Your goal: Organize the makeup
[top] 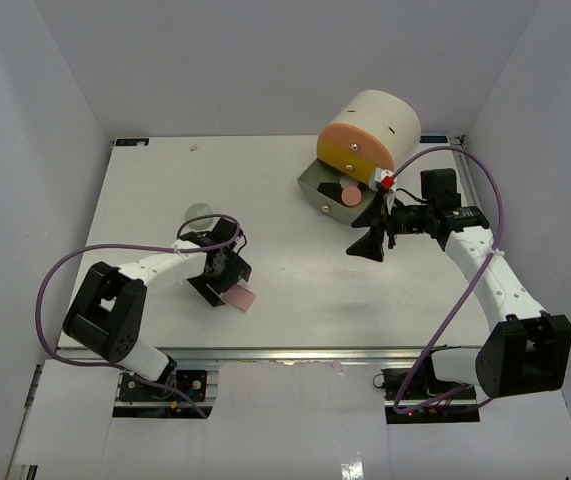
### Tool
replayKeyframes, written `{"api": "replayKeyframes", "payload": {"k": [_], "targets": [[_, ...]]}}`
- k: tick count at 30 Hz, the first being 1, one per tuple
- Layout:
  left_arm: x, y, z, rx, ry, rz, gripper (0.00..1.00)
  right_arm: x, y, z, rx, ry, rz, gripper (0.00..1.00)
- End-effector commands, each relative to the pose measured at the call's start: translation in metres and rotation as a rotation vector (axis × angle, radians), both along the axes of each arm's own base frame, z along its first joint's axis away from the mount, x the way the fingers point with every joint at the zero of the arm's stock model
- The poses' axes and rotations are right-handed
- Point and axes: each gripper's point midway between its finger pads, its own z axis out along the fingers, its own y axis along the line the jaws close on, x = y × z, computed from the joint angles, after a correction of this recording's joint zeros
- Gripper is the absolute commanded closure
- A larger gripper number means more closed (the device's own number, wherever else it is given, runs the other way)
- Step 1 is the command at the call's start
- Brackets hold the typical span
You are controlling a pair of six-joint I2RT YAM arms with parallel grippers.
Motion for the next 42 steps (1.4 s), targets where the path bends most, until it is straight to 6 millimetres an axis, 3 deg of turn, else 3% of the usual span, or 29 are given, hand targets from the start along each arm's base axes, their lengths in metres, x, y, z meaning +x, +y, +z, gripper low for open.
{"api": "replayKeyframes", "payload": {"k": [1,8,14,19,23,27,29,31,35,42], "targets": [[0.016,-0.011,0.009,-0.016,-0.014,-0.002,0.08,-0.003,0.0,0.01,0.023,-0.036,0.009,0.1],[0.005,-0.006,-0.008,0.066,0.139,-0.005,0.12,-0.003,-0.001,0.011,0.024,-0.038,0.008,0.1],[-0.003,-0.001,-0.016,0.097,0.166,-0.043,0.36,-0.003,-0.001,0.01,0.024,-0.033,0.006,0.1],[0.012,-0.02,0.003,0.04,0.079,-0.127,0.54,-0.001,-0.002,0.01,0.021,-0.036,0.003,0.1],[0.044,-0.049,0.036,-0.056,-0.083,-0.26,0.75,0.0,-0.003,0.009,0.016,-0.038,-0.004,0.1],[0.087,-0.076,0.08,-0.127,-0.309,-0.362,0.84,0.002,-0.005,0.009,0.009,-0.046,-0.017,0.1],[0.117,-0.093,0.108,-0.157,-0.421,-0.379,0.85,0.003,-0.007,0.008,0.005,-0.048,-0.022,0.1],[0.134,-0.103,0.121,-0.171,-0.474,-0.376,0.86,0.004,-0.008,0.008,0.004,-0.048,-0.027,0.1],[0.196,-0.141,0.162,-0.226,-0.614,-0.37,0.85,0.006,-0.011,0.008,0.003,-0.052,-0.039,0.1],[0.271,-0.198,0.216,-0.311,-0.786,-0.433,0.78,0.008,-0.016,0.009,0.005,-0.053,-0.058,0.1]]}}
